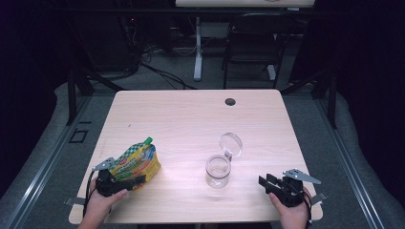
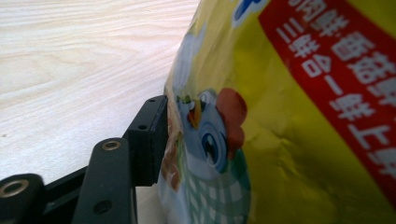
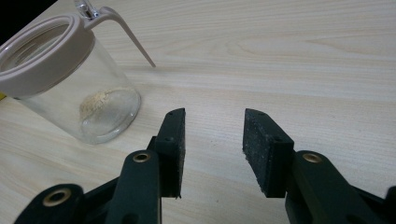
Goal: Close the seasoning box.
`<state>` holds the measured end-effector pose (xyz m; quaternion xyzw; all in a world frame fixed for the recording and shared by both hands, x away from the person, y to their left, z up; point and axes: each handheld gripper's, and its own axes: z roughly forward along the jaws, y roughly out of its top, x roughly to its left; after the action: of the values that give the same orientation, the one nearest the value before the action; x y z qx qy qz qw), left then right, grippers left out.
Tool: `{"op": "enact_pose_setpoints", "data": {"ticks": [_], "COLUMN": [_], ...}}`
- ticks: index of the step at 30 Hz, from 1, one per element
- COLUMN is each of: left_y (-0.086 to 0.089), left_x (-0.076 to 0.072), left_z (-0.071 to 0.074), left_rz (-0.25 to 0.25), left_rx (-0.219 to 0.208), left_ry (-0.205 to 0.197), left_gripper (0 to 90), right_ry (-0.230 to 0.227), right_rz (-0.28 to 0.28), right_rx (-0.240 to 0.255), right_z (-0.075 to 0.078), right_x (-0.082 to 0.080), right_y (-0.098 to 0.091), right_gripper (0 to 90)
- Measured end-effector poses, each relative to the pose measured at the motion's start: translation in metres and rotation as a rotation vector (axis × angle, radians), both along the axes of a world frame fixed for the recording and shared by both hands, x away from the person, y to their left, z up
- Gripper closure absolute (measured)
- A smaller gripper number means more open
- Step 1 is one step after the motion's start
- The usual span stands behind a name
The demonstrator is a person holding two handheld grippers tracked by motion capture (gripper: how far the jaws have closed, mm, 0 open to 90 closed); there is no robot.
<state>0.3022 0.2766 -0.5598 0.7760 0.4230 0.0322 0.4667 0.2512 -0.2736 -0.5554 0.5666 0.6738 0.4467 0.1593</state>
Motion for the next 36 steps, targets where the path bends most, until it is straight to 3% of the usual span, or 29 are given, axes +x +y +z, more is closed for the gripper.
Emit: {"op": "enact_pose_setpoints", "data": {"ticks": [13,29,36], "left_y": [0.001,0.001,0.0], "left_x": [-0.002,0.004,0.004], "left_z": [0.0,-0.006,-0.009], "left_rz": [0.0,-0.009,0.0], "left_rx": [-0.007,-0.021,-0.01], "left_ry": [0.002,0.045,0.036], "left_gripper": [52.3,41.5,44.4], "right_ry": [0.0,0.002,0.002], "right_rz": [0.005,0.008,0.008], "right_rx": [-0.002,-0.004,-0.005], "right_z": [0.0,0.0,0.0], "right_x": [0.0,0.0,0.0], "right_y": [0.0,0.002,0.002], "right_gripper": [59.2,58.9,58.7]}}
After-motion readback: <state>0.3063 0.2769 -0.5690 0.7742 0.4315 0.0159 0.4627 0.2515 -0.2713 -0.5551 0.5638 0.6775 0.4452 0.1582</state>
